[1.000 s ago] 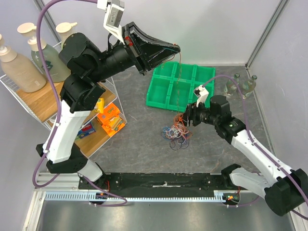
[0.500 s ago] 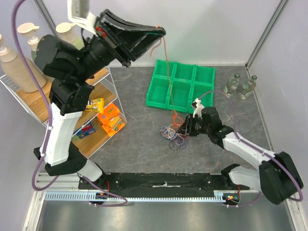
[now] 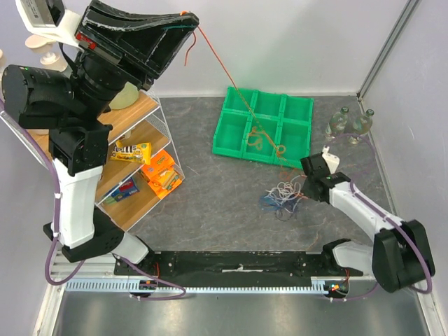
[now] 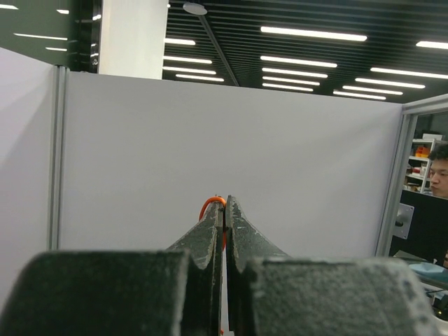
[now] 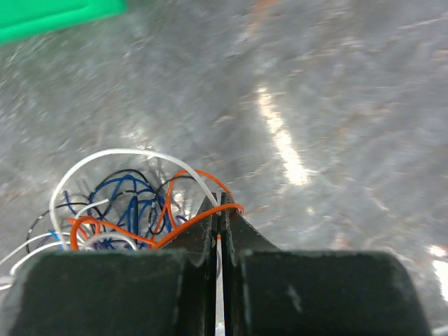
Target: Untangle the cables
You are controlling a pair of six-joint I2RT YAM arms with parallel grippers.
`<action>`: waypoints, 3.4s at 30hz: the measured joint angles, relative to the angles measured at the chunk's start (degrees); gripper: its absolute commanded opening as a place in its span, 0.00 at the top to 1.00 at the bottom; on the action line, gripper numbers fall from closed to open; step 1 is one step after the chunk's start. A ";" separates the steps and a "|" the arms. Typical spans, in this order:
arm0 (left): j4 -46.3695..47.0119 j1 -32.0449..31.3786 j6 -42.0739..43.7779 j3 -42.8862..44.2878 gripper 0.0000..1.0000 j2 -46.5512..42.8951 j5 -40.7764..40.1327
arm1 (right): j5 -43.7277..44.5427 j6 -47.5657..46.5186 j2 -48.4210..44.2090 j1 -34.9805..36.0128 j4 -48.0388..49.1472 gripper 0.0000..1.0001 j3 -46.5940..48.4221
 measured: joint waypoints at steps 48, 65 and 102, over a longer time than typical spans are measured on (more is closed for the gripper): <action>-6.34 0.59 0.81 -16.00 0.98 -2.56 2.58 | -37.99 -25.53 -19.37 2.91 -4.83 0.32 18.62; -8.55 0.59 1.33 -16.02 0.98 -2.21 2.16 | -44.19 -30.53 -19.12 3.45 -9.22 0.34 15.21; -20.57 -7.56 7.19 -78.42 0.73 -19.61 -16.09 | -63.95 -25.16 -19.98 3.93 -8.61 1.00 25.68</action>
